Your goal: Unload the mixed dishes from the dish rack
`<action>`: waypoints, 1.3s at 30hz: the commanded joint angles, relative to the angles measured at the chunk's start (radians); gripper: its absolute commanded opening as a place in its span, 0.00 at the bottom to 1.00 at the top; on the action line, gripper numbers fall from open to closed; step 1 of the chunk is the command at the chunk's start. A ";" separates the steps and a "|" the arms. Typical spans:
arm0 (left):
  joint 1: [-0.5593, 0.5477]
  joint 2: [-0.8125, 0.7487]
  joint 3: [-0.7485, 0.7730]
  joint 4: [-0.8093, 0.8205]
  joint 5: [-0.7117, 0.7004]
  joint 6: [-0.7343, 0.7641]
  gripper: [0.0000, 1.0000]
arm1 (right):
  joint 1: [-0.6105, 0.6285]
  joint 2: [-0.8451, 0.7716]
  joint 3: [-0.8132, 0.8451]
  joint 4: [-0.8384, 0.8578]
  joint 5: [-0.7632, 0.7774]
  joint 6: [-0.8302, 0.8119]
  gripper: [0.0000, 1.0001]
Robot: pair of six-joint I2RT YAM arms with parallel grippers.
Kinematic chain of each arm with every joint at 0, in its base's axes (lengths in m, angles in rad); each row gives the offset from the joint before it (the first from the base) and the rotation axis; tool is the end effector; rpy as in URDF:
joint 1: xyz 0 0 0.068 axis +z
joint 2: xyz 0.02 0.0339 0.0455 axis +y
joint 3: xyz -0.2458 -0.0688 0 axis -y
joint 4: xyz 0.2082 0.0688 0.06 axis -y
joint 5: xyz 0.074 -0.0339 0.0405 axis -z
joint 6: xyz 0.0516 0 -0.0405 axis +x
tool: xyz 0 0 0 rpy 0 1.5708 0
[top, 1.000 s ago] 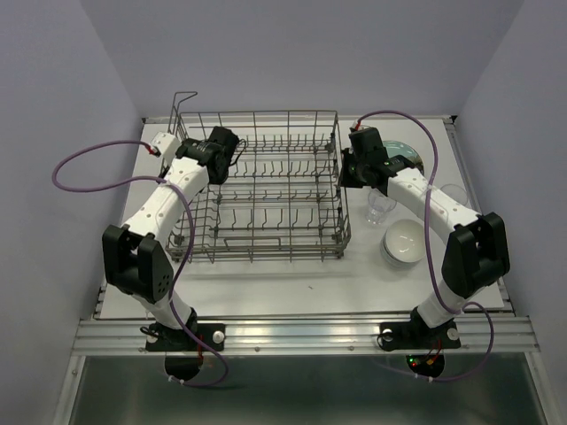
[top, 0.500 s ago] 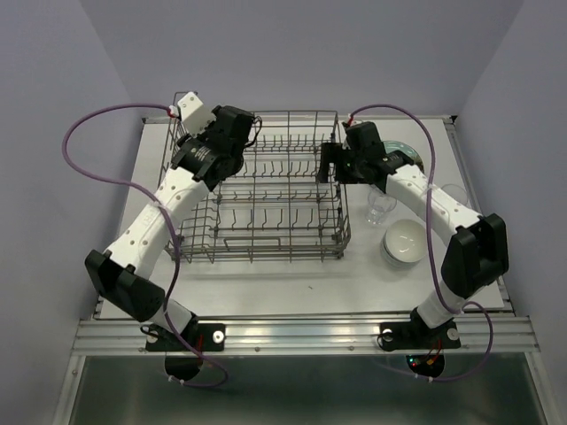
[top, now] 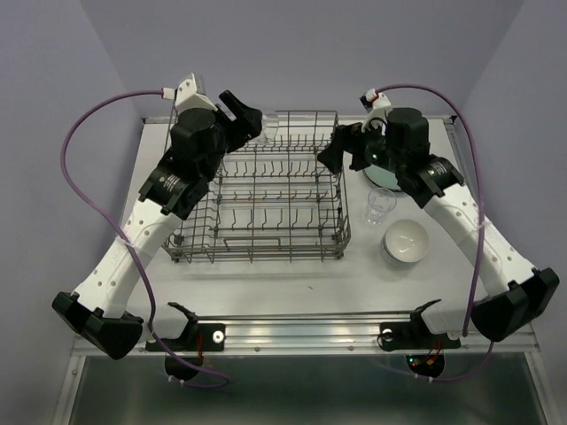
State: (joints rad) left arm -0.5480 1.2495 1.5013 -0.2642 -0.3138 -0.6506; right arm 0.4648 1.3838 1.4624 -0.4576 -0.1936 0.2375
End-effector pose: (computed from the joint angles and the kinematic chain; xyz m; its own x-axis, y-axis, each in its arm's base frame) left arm 0.2235 -0.1178 0.4552 -0.1490 -0.5840 -0.7980 0.1783 0.7779 -0.6026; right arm 0.2574 0.1402 0.3851 -0.4625 0.0263 -0.8862 -0.5050 0.8137 0.2878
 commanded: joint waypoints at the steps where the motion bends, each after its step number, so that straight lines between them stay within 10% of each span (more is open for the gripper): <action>1: 0.002 -0.035 -0.044 0.198 0.274 0.002 0.00 | 0.006 -0.086 -0.066 0.198 -0.400 -0.067 1.00; 21: 0.003 -0.048 -0.245 0.445 0.493 -0.247 0.00 | 0.006 0.008 -0.138 0.937 -0.682 0.338 0.97; 26: 0.003 -0.058 -0.283 0.506 0.507 -0.294 0.00 | 0.015 0.020 -0.142 0.999 -0.669 0.402 0.35; 30: 0.003 -0.059 -0.291 0.522 0.539 -0.302 0.00 | 0.015 0.011 -0.151 1.007 -0.633 0.411 0.12; 36: 0.003 -0.067 -0.312 0.527 0.558 -0.302 0.51 | 0.015 -0.022 -0.157 0.952 -0.511 0.381 0.01; 39: 0.005 -0.070 -0.308 0.504 0.552 -0.297 0.97 | 0.015 -0.034 -0.140 0.898 -0.466 0.343 0.01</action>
State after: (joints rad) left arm -0.5346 1.1969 1.2060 0.2562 0.2214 -0.9775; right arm 0.4679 1.3884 1.2957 0.4377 -0.7803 0.6739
